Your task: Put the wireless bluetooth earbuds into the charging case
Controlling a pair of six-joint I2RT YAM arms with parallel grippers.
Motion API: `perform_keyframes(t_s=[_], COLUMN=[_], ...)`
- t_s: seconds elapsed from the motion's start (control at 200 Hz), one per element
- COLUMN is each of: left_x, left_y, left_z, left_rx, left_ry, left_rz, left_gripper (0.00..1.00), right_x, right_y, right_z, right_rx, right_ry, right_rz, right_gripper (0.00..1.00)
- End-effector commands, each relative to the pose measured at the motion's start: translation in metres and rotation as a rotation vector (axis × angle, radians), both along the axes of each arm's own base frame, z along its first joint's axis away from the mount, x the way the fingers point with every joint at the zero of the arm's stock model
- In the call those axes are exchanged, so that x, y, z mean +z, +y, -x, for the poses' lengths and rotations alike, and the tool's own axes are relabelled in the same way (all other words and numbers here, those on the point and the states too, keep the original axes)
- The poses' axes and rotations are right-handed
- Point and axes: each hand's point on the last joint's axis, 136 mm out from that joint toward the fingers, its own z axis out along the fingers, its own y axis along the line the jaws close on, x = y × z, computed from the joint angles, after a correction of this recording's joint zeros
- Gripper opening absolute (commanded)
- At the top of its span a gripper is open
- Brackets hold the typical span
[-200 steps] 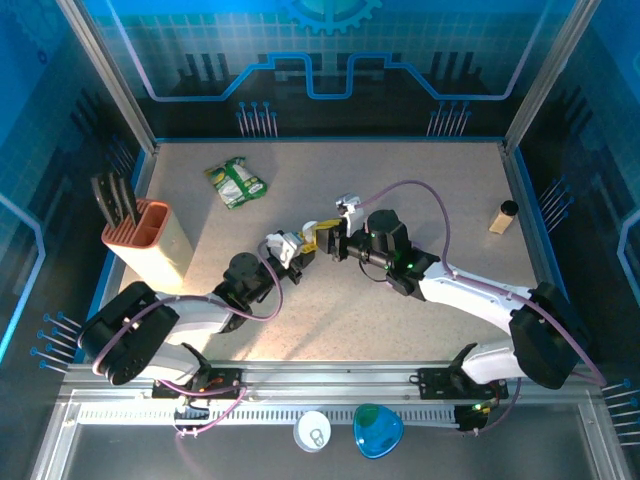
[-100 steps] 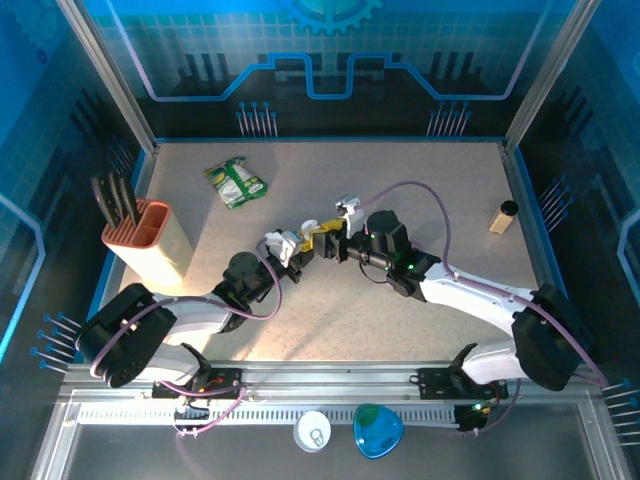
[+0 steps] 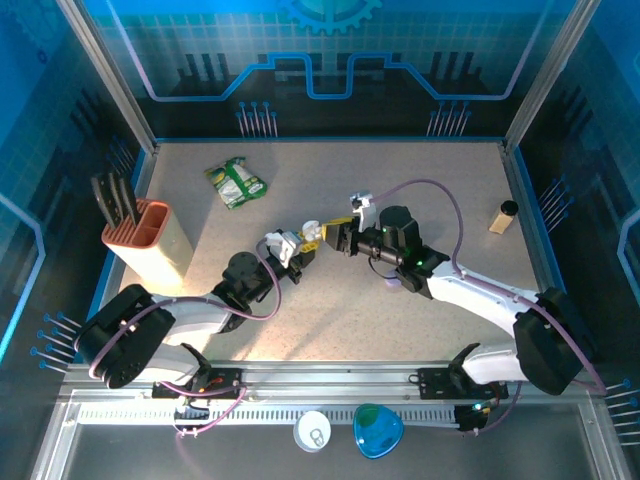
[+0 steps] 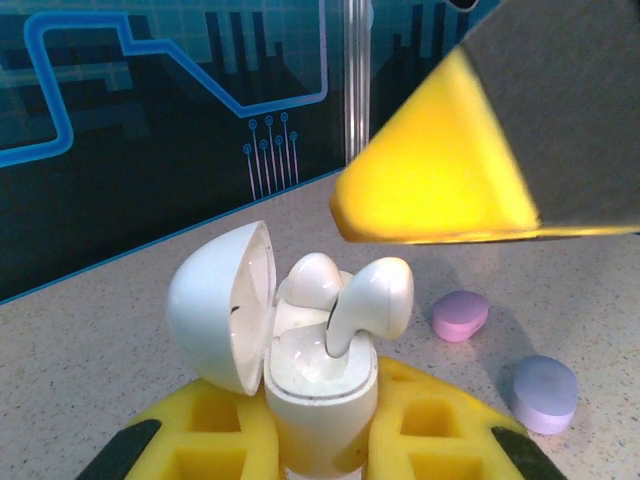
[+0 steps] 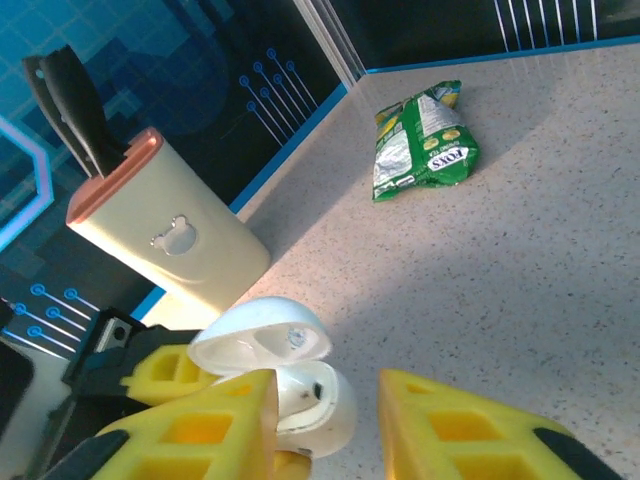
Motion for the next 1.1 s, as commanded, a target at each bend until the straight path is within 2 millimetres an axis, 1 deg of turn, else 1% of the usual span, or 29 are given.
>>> perform_keyframes(t_s=[0.0,0.245,0.45,0.62,0.845,0.99,1.096], left_x=[0.017,0.016,0.014,0.012,0.01,0.011,0.011], left_y=[-0.006,-0.005,-0.007,-0.008,-0.008,-0.007,-0.007], left_z=[0.007,0.007,0.005,0.004,0.004,0.004,0.004], left_rx=[-0.042,-0.038,-0.036,-0.043,-0.041,-0.039,-0.039], left_ry=[-0.041,-0.035,-0.026,-0.02,-0.017,-0.02,-0.02], left_rz=[0.028,0.031,0.025,0.026,0.022,0.024,0.024], left_gripper=[0.08,0.08,0.08,0.08,0.08,0.09,0.09], right_x=[0.006,0.005,0.004,0.004,0.002,0.0,-0.001], right_y=[0.002,0.008,0.014,0.02,0.026,0.026,0.025], right_z=[0.004,0.01,0.016,0.017,0.016,0.015,0.016], right_rx=[0.034,0.085,0.121,0.133,0.145,0.143,0.143], right_ry=[-0.002,-0.001,-0.007,-0.008,-0.005,0.001,0.001], right_rz=[-0.009,0.0,0.013,0.019,0.025,0.031,0.035], right_gripper=[0.27,0.26,0.3,0.32,0.39,0.44,0.45])
